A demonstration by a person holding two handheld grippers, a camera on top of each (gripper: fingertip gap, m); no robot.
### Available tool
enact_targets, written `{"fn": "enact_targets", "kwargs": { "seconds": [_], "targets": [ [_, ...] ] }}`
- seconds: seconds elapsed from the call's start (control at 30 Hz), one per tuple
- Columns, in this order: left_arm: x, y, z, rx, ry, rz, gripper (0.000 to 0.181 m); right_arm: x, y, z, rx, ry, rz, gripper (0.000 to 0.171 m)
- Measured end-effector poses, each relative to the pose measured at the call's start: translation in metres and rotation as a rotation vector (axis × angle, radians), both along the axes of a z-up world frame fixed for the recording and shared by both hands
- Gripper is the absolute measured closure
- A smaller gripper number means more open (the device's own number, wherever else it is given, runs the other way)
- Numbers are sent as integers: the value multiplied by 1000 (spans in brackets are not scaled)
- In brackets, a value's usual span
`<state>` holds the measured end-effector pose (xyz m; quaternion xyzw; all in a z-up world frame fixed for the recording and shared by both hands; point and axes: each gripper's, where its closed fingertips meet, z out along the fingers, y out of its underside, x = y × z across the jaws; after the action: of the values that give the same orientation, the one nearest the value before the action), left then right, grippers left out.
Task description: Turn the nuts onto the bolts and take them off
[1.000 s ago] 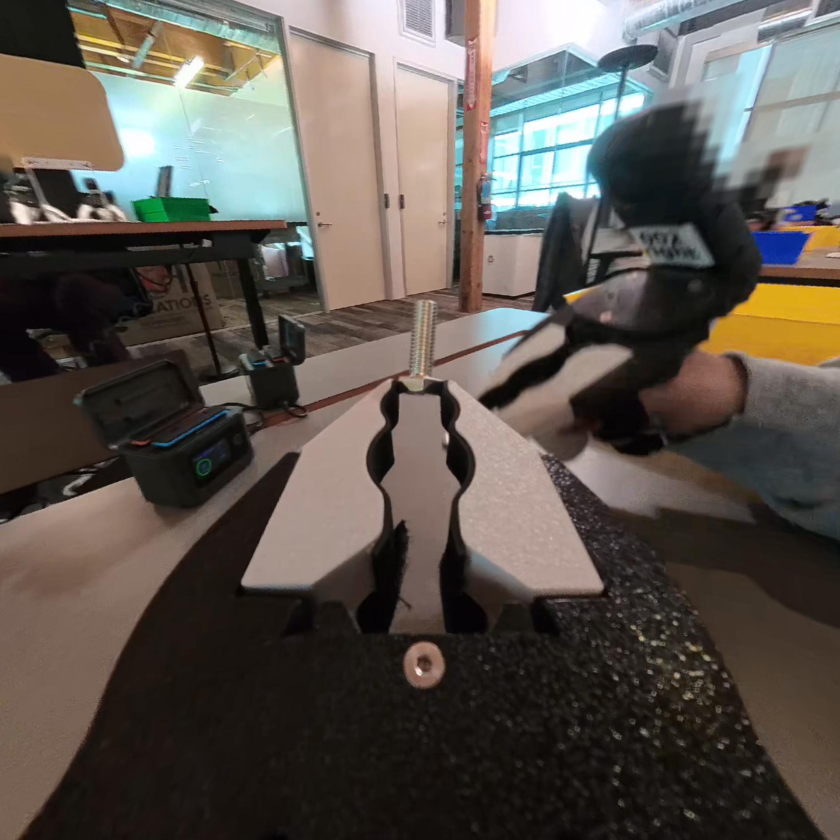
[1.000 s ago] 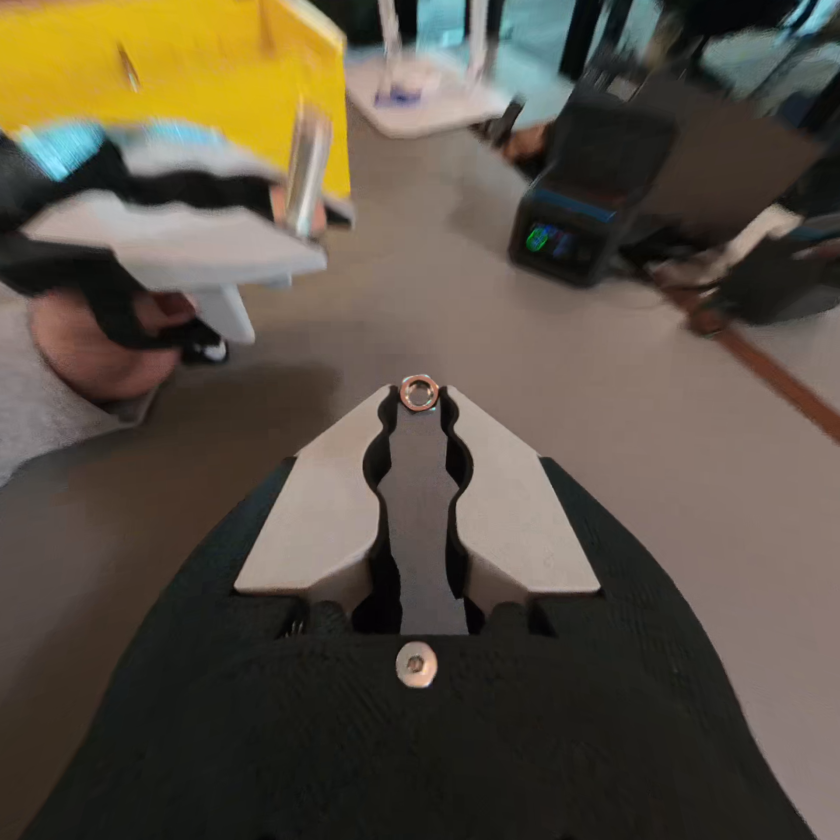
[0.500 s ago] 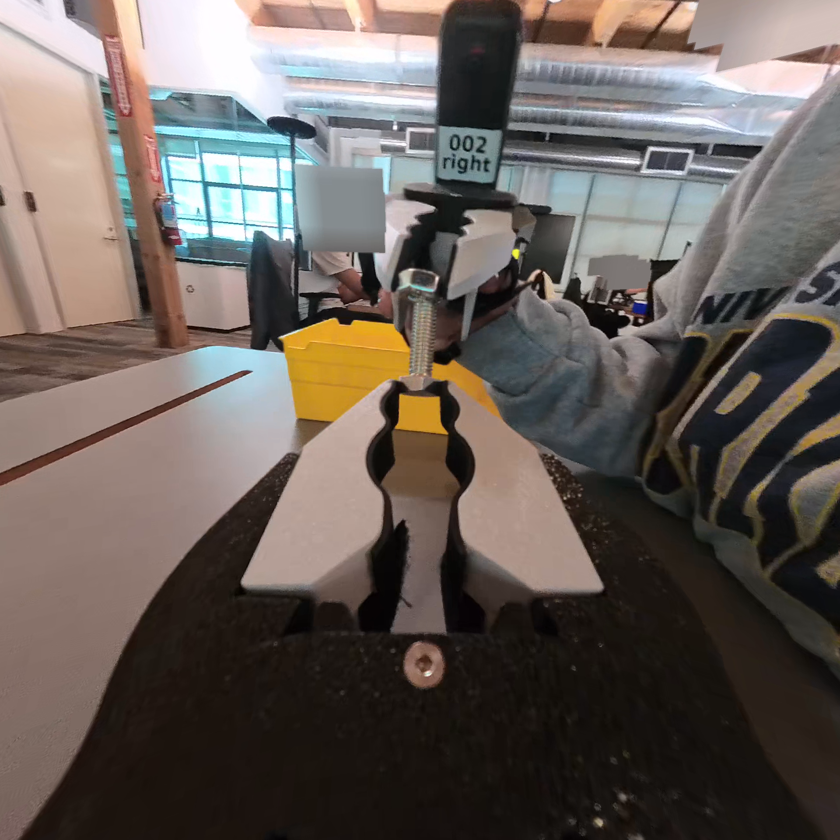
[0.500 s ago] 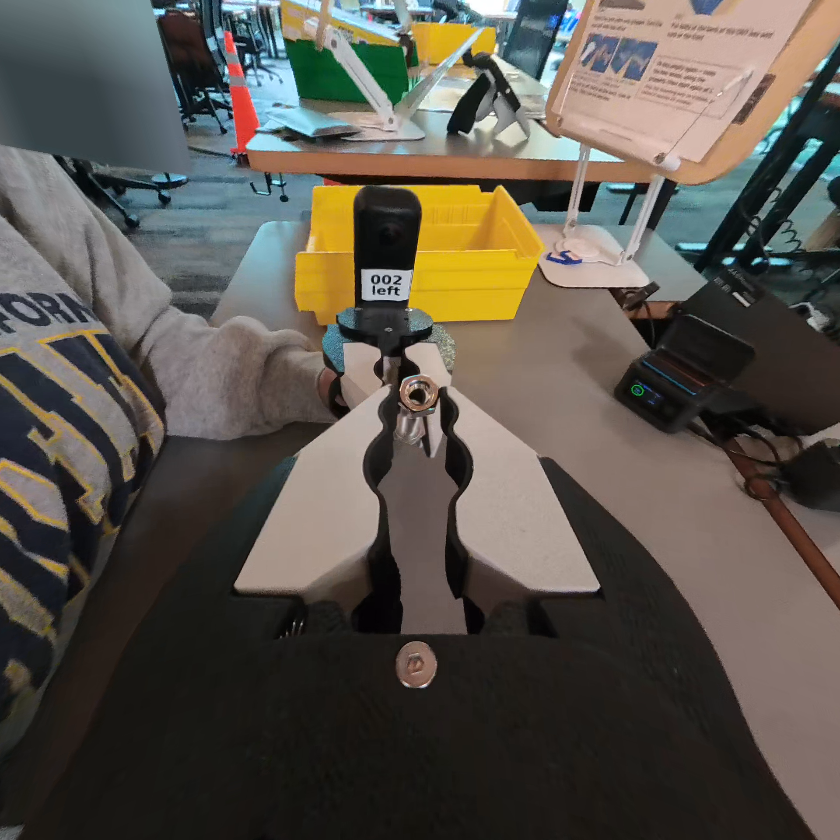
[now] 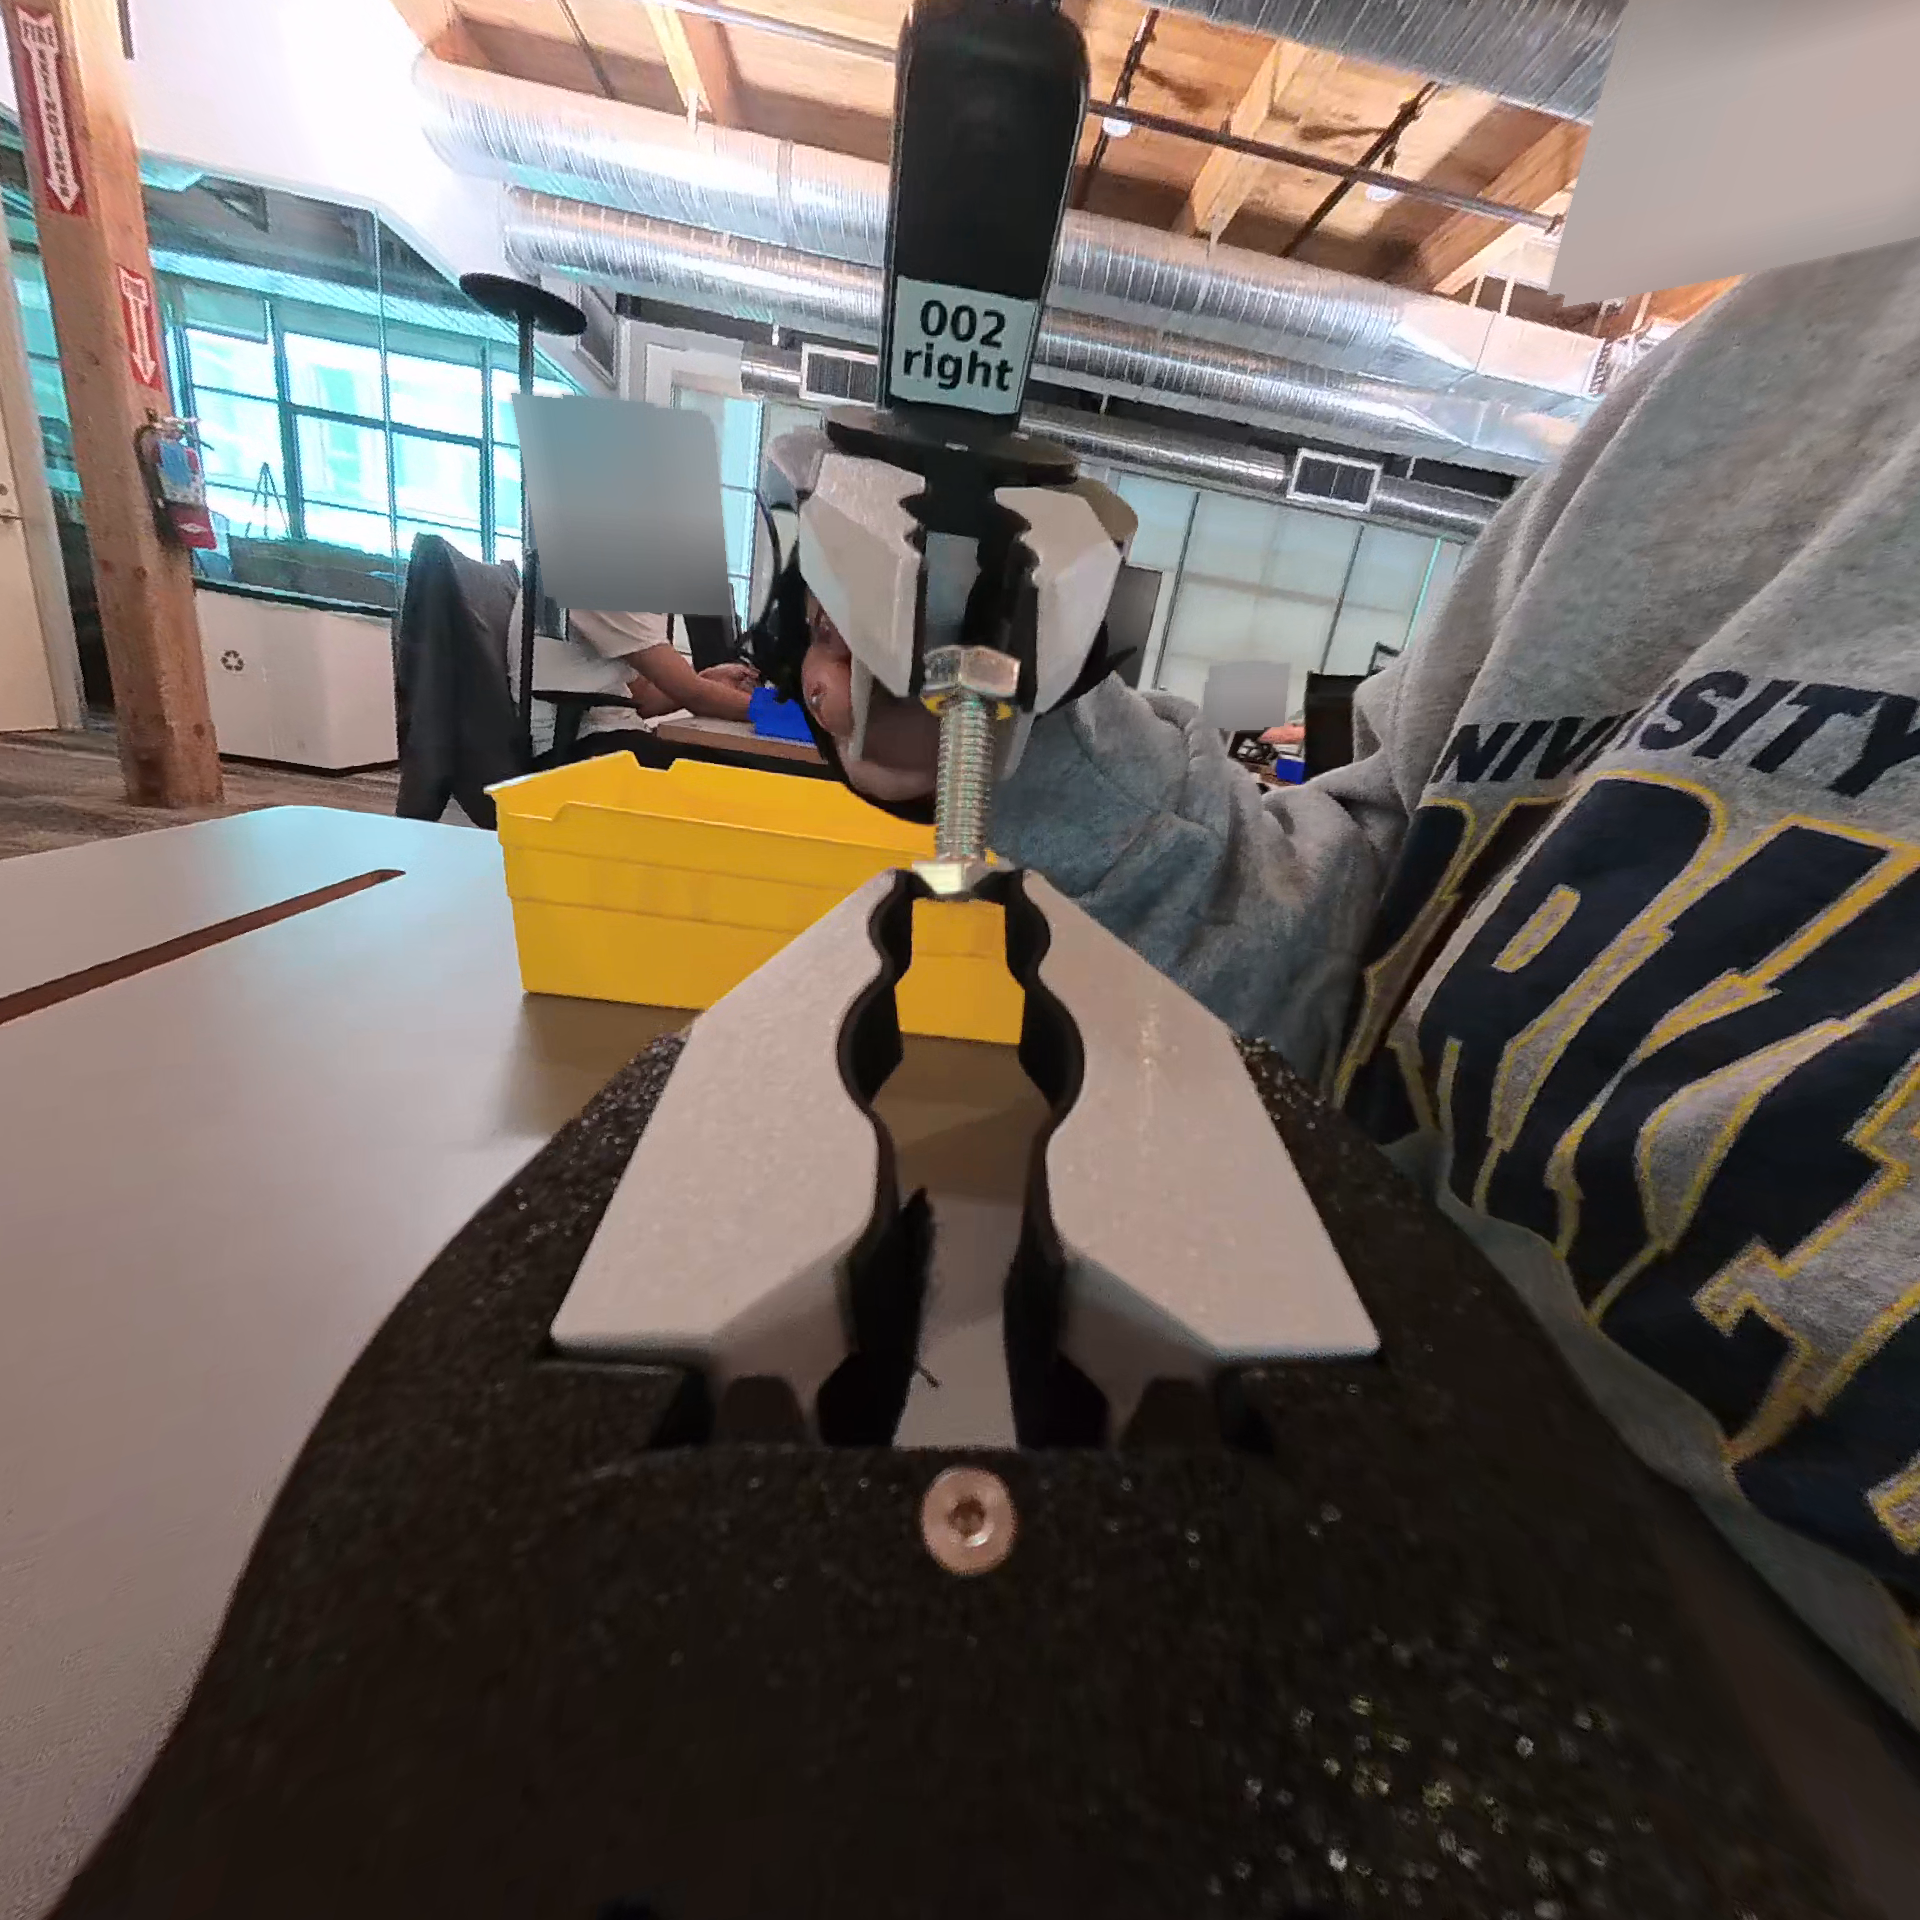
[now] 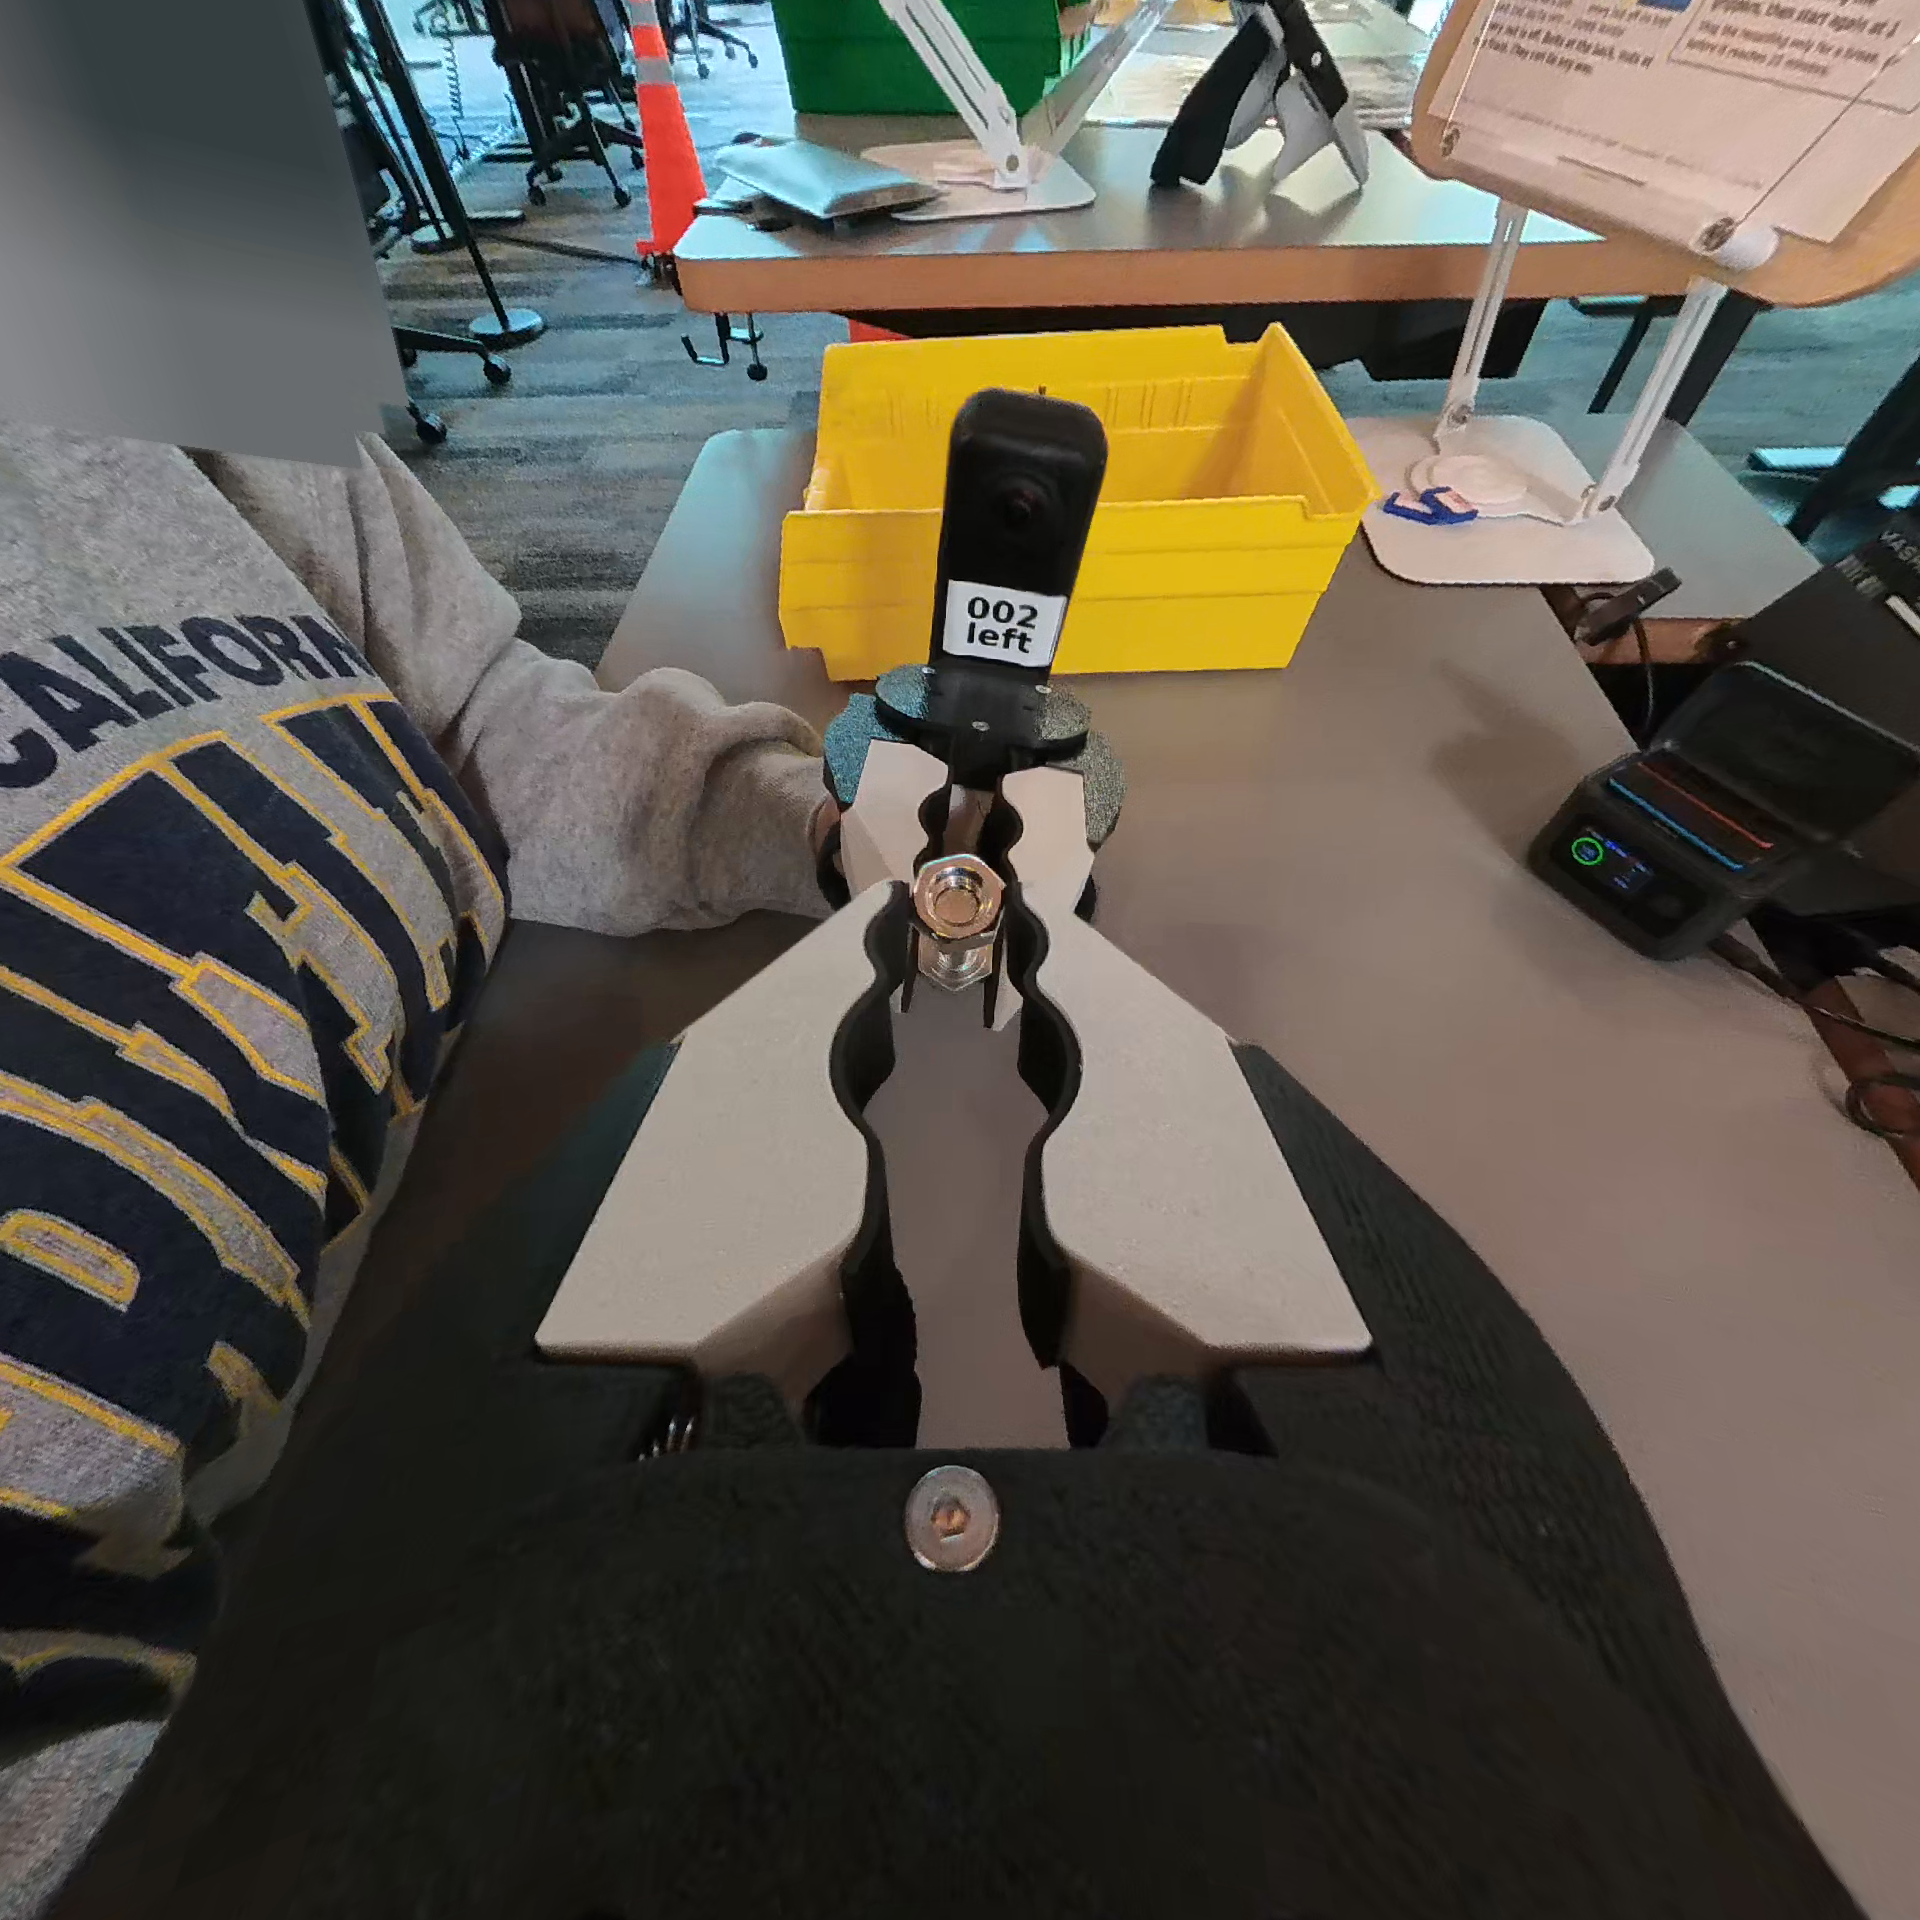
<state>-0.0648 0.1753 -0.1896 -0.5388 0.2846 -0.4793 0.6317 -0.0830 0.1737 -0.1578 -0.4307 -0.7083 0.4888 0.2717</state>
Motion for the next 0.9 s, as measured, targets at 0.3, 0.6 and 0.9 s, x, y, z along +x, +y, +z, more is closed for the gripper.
{"fn": "enact_targets", "kwargs": {
  "seconds": [0.3,0.6,0.9],
  "targets": [
    [-8,19,-6,-9,18,167,165,-8,21,-7,-48,-47,-185,155],
    [-26,37,-7,9,27,387,166,-19,43,-15,-100,-74,-478,154],
    [-26,27,9,13,-152,252,166,-22,31,2,-110,27,-409,155]
  ]
}}
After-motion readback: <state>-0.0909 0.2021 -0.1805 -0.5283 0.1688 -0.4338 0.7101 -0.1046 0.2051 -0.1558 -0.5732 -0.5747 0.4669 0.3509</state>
